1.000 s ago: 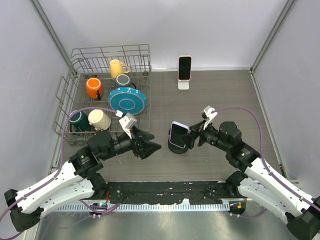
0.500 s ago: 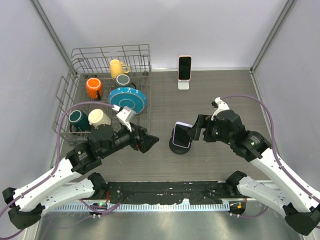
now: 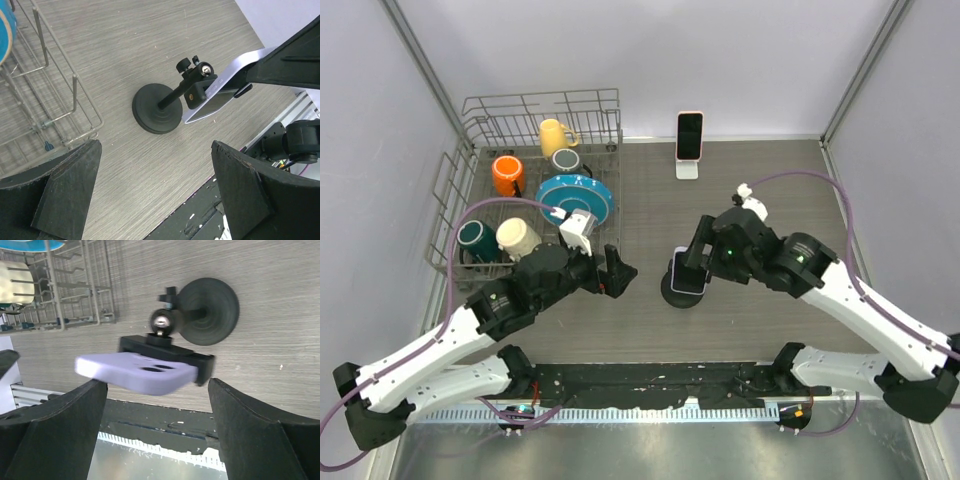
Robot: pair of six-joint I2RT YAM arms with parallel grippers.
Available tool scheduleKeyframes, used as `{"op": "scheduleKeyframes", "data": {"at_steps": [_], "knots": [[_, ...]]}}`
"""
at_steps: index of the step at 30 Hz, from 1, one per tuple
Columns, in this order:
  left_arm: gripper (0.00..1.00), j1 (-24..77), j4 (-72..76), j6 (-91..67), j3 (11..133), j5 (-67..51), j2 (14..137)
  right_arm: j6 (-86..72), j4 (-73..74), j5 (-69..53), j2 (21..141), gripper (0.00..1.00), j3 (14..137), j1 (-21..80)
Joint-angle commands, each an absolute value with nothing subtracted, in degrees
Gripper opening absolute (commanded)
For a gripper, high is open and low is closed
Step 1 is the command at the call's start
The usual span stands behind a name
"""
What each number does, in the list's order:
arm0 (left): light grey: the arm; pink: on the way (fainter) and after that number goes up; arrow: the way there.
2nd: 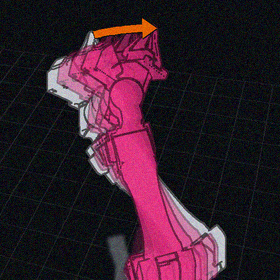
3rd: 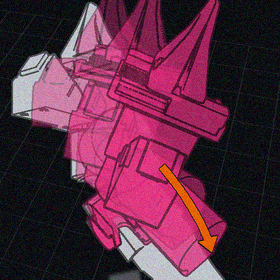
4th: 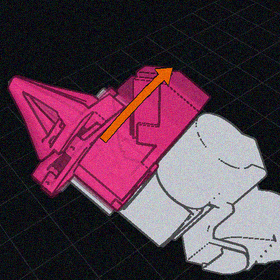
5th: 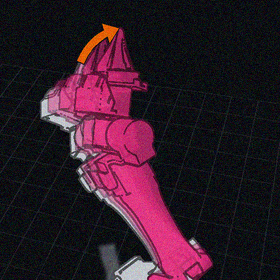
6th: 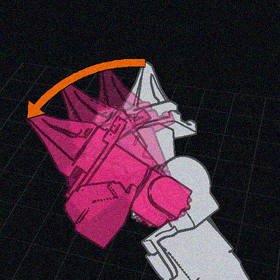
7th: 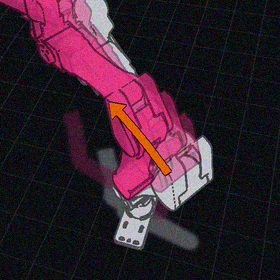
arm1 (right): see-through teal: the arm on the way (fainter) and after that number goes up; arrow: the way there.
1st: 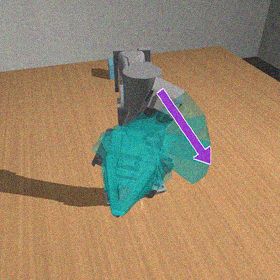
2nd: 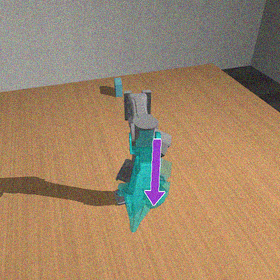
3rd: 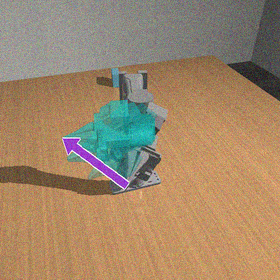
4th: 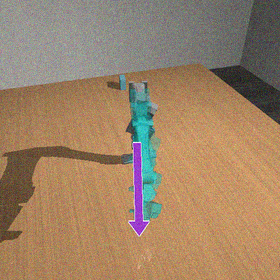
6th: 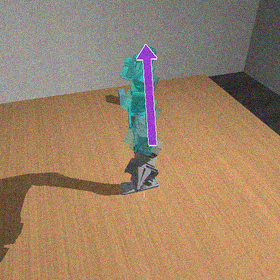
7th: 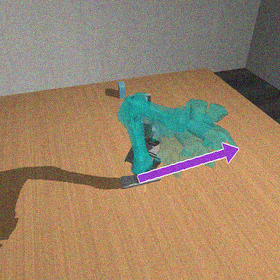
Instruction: Place the phone on the phone stand
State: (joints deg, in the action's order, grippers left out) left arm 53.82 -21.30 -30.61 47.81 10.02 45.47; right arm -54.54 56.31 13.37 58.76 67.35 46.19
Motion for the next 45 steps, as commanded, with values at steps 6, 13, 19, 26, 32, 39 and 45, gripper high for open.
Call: {"op": "scheduleKeyframes", "data": {"at_steps": [6,13,19,26,32,39,45], "knots": [[0.95,53.79,-16.96,-30.06,46.24,10.72,44.65,-55.20,61.80,29.61,70.05,0.87,77.71,57.91],[0.95,53.00,-18.10,-28.21,46.05,11.08,44.12,-64.58,72.65,43.22,78.04,0.88,82.96,63.27],[0.95,52.91,-16.44,-29.18,42.98,9.40,42.80,-67.94,71.98,44.74,79.54,0.88,82.18,64.34],[0.95,52.74,-16.52,-29.62,43.42,7.74,42.80,-70.13,73.04,48.25,80.94,0.88,84.11,64.42],[0.94,52.73,-15.82,-29.88,42.36,8.52,41.48,-70.31,70.93,49.47,81.56,0.78,82.18,64.60],[0.94,52.73,-17.75,-29.88,43.24,7.56,40.44,-62.95,63.29,53.78,76.92,0.10,75.33,64.60],[0.94,52.73,-18.54,-29.18,44.11,8.79,39.81,-51.53,54.68,58.97,74.09,0.01,72.86,61.01]]}}
